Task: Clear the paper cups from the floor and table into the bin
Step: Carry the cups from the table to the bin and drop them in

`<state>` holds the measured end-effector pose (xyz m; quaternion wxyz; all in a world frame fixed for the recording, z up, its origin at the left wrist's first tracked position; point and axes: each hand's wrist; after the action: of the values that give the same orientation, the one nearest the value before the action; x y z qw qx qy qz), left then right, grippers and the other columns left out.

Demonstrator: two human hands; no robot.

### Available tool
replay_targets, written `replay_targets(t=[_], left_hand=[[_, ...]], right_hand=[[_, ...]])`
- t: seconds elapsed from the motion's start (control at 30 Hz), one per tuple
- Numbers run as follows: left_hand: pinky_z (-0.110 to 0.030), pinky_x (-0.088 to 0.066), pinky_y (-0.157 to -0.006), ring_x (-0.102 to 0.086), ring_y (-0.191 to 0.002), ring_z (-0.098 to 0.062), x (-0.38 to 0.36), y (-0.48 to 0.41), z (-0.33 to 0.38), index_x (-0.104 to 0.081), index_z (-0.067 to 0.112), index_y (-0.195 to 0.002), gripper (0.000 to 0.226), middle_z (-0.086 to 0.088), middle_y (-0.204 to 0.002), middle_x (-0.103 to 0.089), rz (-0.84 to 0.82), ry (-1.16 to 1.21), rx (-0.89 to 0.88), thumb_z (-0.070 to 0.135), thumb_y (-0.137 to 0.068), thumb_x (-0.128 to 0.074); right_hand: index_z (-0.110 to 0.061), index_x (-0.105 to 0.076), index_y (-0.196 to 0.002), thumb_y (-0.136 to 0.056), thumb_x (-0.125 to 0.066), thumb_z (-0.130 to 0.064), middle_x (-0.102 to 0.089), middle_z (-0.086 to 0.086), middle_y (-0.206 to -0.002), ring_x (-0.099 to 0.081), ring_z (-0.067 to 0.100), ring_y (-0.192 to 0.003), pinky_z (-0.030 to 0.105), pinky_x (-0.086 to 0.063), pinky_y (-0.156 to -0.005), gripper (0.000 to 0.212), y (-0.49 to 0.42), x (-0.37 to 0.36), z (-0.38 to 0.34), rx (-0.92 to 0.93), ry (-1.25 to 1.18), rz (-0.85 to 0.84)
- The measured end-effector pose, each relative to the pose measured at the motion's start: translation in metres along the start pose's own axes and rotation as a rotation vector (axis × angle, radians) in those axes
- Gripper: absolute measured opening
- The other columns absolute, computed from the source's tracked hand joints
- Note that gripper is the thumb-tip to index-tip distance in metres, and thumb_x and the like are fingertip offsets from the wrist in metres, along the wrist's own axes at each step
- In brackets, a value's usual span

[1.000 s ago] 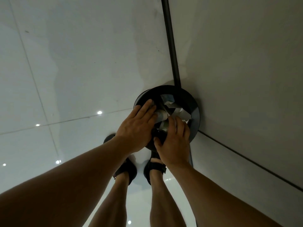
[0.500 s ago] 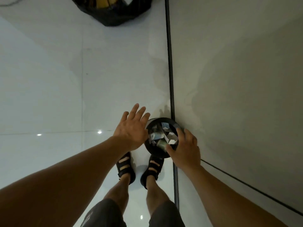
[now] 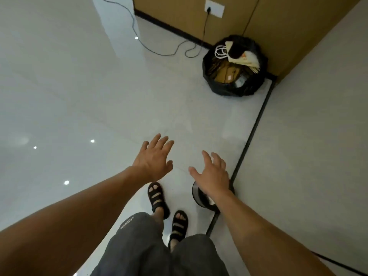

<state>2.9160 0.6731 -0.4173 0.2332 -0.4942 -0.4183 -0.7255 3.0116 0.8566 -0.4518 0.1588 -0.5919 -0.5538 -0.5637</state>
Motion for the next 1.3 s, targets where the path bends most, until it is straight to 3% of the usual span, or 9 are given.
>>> replay_targets(t=[0.33, 0.63, 0.9, 1.3], left_hand=[[-0.045, -0.014, -0.117, 0.000, -0.148, -0.023, 0.006, 0.227, -0.146, -0.011, 0.020, -0.152, 0.070, -0.002, -0.159, -0.012, 0.138, 0.292, 0.698, 0.048, -0.095, -0.039], [-0.045, -0.021, -0.116, -0.010, -0.147, -0.024, -0.043, 0.458, -0.267, -0.019, 0.020, -0.150, 0.069, -0.003, -0.158, -0.020, 0.301, 0.465, 1.184, 0.047, -0.093, -0.044], [-0.044, -0.026, -0.115, -0.017, -0.145, -0.024, -0.070, 0.584, -0.346, -0.023, 0.020, -0.149, 0.068, -0.003, -0.156, -0.025, 0.409, 0.593, 1.422, 0.045, -0.091, -0.049], [-0.041, -0.024, -0.116, -0.015, -0.145, -0.023, -0.055, 0.579, -0.511, -0.019, 0.019, -0.150, 0.070, -0.003, -0.157, -0.021, 0.447, 0.729, 1.541, 0.043, -0.092, -0.050]], right_hand=[[-0.033, -0.015, -0.154, -0.088, -0.043, -0.069, -0.012, 0.001, -0.160, -0.011, 0.025, -0.145, 0.046, -0.028, -0.113, 0.080, 0.046, -0.005, -0.195, 0.479, 0.298, -0.146], [-0.032, -0.014, -0.154, -0.090, -0.044, -0.065, -0.013, 0.002, -0.159, -0.013, 0.024, -0.145, 0.045, -0.029, -0.111, 0.078, 0.167, -0.107, -0.425, 0.944, 0.460, -0.254], [-0.030, -0.018, -0.153, -0.090, -0.046, -0.064, -0.019, 0.001, -0.157, -0.020, 0.024, -0.143, 0.042, -0.035, -0.107, 0.077, 0.256, -0.197, -0.546, 1.177, 0.535, -0.351], [-0.023, -0.020, -0.153, -0.091, -0.047, -0.060, -0.022, 0.004, -0.156, -0.024, 0.027, -0.140, 0.042, -0.038, -0.104, 0.077, 0.204, -0.276, -0.751, 1.293, 0.657, -0.428]])
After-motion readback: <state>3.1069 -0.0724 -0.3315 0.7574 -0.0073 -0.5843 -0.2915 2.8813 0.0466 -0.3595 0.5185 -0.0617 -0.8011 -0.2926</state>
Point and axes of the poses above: each hand's wrist, its own y-axis away from the middle knuckle, its own x-axis out of the back of the hand, z = x × y
